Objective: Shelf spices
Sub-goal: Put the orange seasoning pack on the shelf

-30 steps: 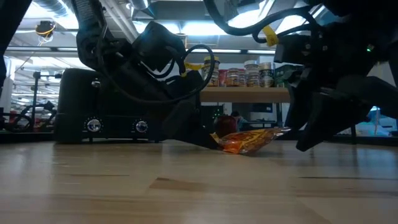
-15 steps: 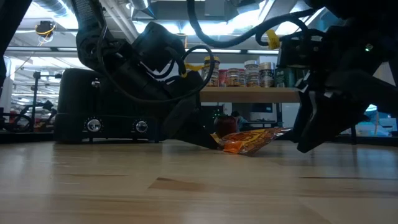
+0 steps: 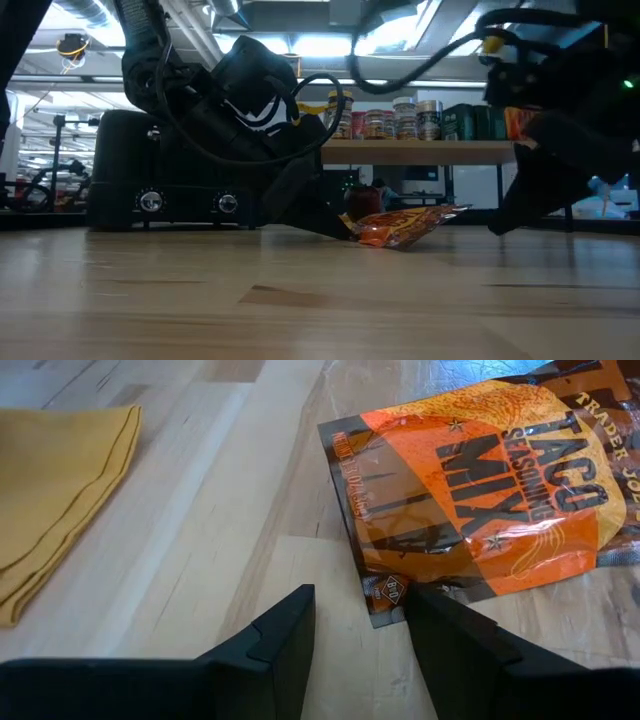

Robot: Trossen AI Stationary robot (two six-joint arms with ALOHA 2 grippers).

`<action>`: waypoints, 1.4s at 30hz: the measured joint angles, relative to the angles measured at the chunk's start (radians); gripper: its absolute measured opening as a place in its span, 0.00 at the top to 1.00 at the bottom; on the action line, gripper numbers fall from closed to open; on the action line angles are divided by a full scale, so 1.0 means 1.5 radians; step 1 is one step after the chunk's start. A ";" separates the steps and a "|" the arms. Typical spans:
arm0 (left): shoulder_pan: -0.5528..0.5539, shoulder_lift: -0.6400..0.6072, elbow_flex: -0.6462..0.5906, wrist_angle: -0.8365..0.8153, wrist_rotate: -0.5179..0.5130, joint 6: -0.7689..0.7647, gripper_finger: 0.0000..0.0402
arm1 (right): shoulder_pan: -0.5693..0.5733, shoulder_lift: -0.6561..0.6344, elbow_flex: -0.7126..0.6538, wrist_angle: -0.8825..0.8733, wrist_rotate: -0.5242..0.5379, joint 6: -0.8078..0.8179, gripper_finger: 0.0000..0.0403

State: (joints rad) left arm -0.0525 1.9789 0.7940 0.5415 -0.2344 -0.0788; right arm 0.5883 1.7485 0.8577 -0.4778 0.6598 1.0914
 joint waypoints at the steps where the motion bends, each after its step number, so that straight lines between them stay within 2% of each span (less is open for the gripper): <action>1: 0.000 0.000 0.000 0.000 0.000 0.000 0.62 | 0.006 0.000 -0.014 0.019 0.022 0.014 0.43; 3: 0.000 0.000 0.000 0.001 0.000 0.000 0.62 | 0.016 0.000 -0.044 0.080 0.080 0.019 0.43; 5: 0.000 0.000 0.000 0.001 0.000 0.000 0.62 | 0.019 0.000 -0.076 0.135 0.099 0.019 0.43; 12: 0.000 0.000 0.000 0.000 0.000 0.000 0.62 | 0.018 0.000 -0.145 0.335 0.060 0.022 0.43; 17: 0.000 0.000 0.000 0.003 0.000 0.000 0.62 | 0.011 0.000 -0.167 0.442 0.072 0.027 0.43; 27: 0.000 0.000 0.001 0.005 0.000 0.000 0.62 | 0.003 0.000 -0.176 0.515 0.096 0.043 0.44; 37: -0.001 0.001 0.000 0.016 0.005 -0.005 0.62 | -0.034 0.002 -0.176 0.517 0.046 0.054 0.58; 42: -0.001 0.001 0.000 0.016 0.006 0.000 0.62 | -0.051 0.002 -0.176 0.541 0.025 -0.002 0.65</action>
State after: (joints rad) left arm -0.0532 1.9804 0.7940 0.5655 -0.2256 -0.0792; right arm 0.5120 1.7519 0.5934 0.3342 0.6978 1.0887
